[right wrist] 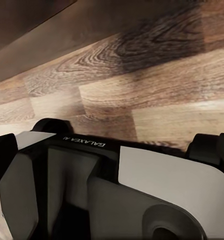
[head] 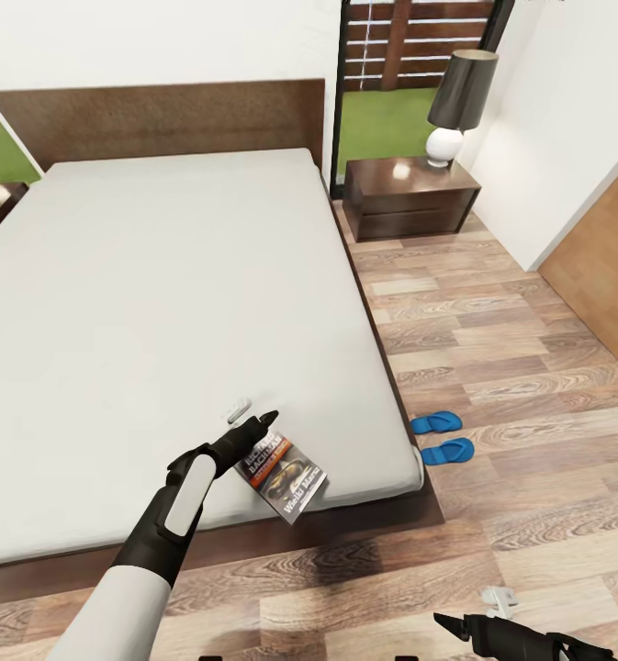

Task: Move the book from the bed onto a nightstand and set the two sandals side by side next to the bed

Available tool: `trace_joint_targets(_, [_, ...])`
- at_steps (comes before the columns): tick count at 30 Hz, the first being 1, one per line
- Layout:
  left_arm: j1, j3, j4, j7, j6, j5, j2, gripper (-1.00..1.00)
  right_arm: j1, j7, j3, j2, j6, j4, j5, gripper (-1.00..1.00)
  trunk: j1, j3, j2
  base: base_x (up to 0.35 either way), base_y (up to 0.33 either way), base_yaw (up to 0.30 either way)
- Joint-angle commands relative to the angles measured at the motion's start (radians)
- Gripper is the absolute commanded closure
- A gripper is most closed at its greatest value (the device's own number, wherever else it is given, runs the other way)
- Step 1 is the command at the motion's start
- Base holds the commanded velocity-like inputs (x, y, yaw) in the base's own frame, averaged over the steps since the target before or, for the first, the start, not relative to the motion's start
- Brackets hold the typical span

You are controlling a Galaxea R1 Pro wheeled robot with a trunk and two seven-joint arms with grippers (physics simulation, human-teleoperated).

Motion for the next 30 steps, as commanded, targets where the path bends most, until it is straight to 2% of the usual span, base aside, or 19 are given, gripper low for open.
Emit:
trace_joint_targets(1, [0.000, 0.000, -0.001, 0.004, 0.004, 0.008, 0.000, -1.00, 0.000, 0.006, -0.008, 0.001, 0.009, -0.001, 0.005, -1.00, -0.004, 0.003, 0.007, 0.000, 0.000, 0.000])
trace_joint_targets(18, [0.000, 0.001, -0.003, -0.004, 0.011, 0.012, 0.001, -1.00, 0.000, 0.006, -0.008, 0.001, 0.009, -0.001, 0.005, -1.00, -0.069, 0.056, 0.126, 0.000, 0.000, 0.000])
trace_joint_targets(19, [0.000, 0.002, -0.004, -0.022, 0.012, 0.020, 0.002, -1.00, 0.000, 0.006, -0.008, 0.001, 0.009, -0.001, 0.005, -1.00, -0.073, 0.059, 0.133, 0.000, 0.000, 0.000])
trace_joint_targets(23, [0.000, 0.005, -0.005, -0.104, 0.033, 0.089, 0.010, -1.00, 0.000, 0.006, -0.008, 0.001, 0.009, -0.001, 0.005, -1.00, -0.088, 0.072, 0.161, 0.000, 0.000, 0.000])
trace_joint_targets(26, [0.000, 0.004, -0.007, -0.127, 0.066, 0.114, 0.021, -1.00, 0.000, 0.006, -0.008, 0.001, 0.009, -0.001, 0.005, -1.00, -0.100, 0.081, 0.182, 0.000, 0.000, 0.000])
trace_joint_targets(29, [0.000, 0.003, -0.011, -0.154, 0.085, 0.121, 0.026, -1.00, 0.000, 0.005, -0.008, 0.001, 0.009, -0.001, 0.005, -1.00, -0.111, 0.090, 0.203, 0.000, 0.000, 0.000])
trace_joint_targets(30, [0.000, 0.002, -0.013, -0.189, 0.092, 0.123, 0.027, -1.00, -0.001, 0.005, -0.008, 0.001, 0.009, -0.001, 0.005, -1.00, -0.115, 0.094, 0.210, 0.000, 0.000, 0.000])
